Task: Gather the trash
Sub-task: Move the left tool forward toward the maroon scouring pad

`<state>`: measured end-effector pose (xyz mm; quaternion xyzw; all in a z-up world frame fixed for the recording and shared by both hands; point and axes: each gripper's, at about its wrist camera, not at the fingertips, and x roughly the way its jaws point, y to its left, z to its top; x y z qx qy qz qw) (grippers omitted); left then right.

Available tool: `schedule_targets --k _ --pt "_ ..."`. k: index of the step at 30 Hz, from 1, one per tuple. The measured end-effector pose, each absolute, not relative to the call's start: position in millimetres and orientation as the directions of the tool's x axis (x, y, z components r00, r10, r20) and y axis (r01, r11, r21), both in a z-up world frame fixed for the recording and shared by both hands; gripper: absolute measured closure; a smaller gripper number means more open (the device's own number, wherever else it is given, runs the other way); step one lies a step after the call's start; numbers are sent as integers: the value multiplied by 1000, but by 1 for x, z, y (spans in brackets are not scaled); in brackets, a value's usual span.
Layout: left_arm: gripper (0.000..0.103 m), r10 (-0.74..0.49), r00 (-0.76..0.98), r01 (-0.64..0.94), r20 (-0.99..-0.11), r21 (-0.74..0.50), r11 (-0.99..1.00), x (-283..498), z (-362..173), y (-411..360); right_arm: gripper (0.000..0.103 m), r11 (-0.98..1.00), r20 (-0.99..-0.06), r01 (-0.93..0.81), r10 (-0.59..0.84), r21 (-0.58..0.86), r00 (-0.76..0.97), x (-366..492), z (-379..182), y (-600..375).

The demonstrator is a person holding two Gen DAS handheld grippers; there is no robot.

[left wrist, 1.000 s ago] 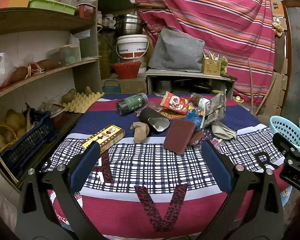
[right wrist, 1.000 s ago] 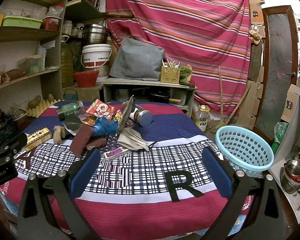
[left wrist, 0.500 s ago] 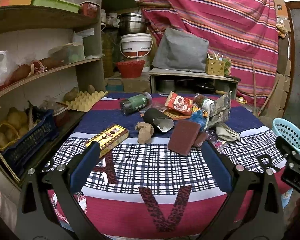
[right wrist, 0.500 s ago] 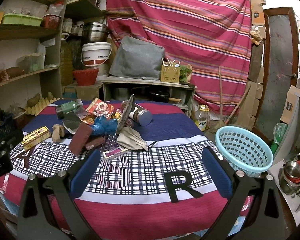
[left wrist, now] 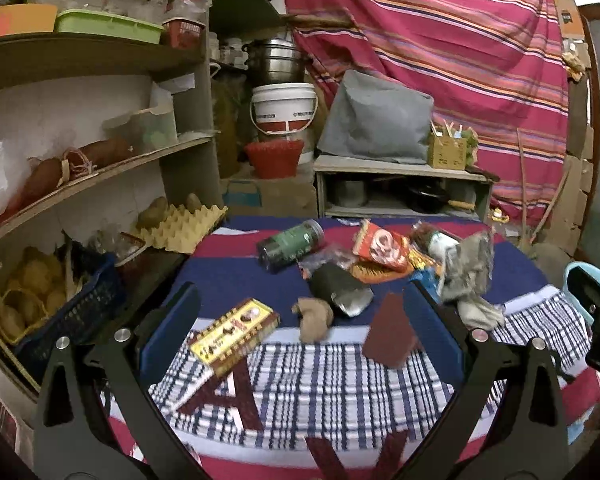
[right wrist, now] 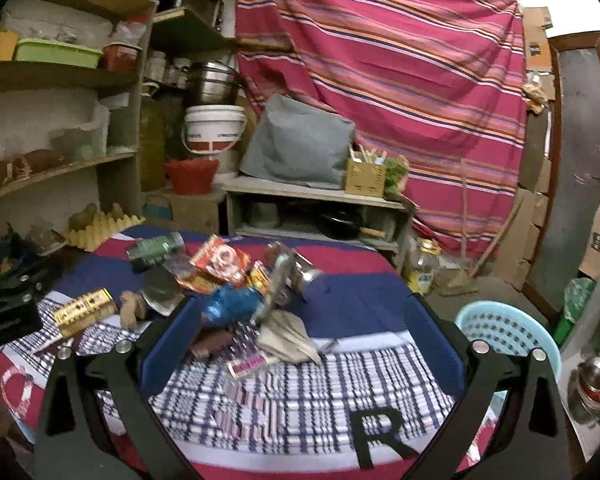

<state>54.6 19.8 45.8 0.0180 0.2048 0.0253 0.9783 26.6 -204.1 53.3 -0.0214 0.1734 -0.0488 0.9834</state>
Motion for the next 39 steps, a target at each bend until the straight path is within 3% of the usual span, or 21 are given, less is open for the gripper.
schedule_targets --k 19,26,32,39 --pt "5 18 918 -24 -397 -10 1000 140 65 31 4 998 -411 62 -59 -7 910 104 63 -212" --pt "5 11 866 -34 -500 -38 999 166 35 44 4 997 -456 78 -72 -6 887 120 33 -224" --pt "5 77 847 -57 -527 54 997 172 13 42 4 991 -519 124 -131 -48 844 132 13 -232" --pt "5 -17 821 47 -570 37 998 177 -7 21 4 974 -518 154 -220 -168 827 136 5 -241"
